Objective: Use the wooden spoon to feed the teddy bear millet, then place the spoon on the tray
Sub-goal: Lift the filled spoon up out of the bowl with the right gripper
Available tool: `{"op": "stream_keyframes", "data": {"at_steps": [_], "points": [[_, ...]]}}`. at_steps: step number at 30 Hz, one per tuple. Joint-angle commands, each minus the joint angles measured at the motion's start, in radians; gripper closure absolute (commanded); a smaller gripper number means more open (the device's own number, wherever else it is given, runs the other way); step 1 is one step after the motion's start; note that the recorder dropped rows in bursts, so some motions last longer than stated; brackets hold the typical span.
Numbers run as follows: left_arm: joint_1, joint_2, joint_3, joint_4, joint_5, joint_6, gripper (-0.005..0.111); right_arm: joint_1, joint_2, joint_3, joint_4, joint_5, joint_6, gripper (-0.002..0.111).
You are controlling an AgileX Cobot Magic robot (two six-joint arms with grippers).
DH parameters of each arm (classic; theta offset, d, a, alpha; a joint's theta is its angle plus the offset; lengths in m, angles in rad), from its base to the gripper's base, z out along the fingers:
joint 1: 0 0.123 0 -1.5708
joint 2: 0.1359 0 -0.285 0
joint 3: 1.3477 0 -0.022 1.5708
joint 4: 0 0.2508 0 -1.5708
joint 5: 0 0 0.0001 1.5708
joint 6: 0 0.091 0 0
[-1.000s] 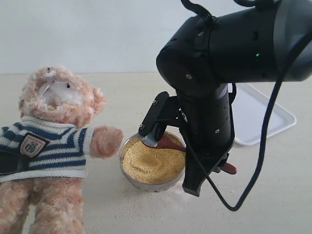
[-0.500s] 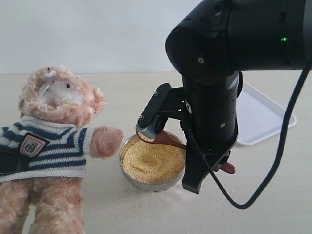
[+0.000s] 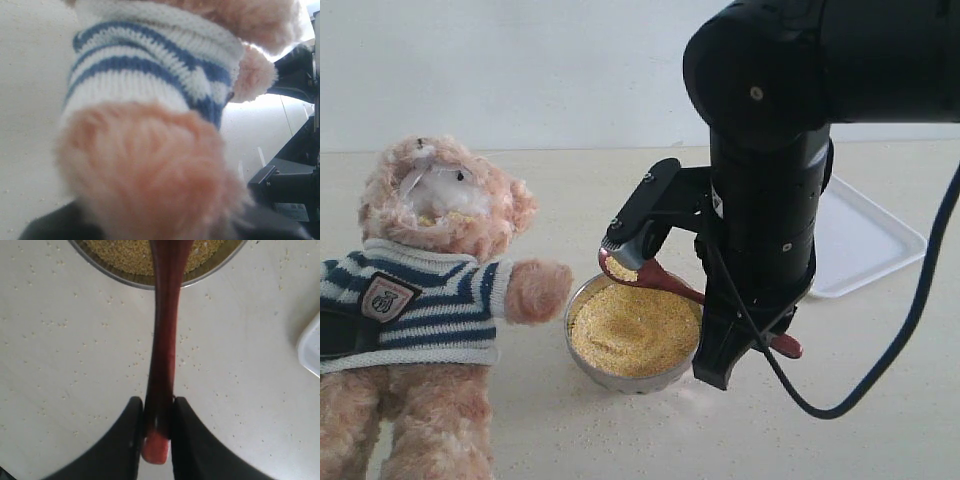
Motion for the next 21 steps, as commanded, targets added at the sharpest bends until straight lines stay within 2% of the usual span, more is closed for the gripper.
{"op": "stream_keyframes", "data": {"at_steps": [1,16,21], "points": [[0.002,-0.01,0.002,-0.023,0.013,0.003,0.102,-0.003,-0.012,-0.003,0.007,0.003,0.001,0.108],[0.002,-0.01,0.002,-0.023,0.013,0.003,0.102,-0.001,-0.061,-0.004,0.007,0.003,-0.017,0.108],[0.002,-0.01,0.002,-0.023,0.013,0.003,0.102,0.031,-0.07,-0.029,-0.018,0.003,-0.021,0.108]]}}
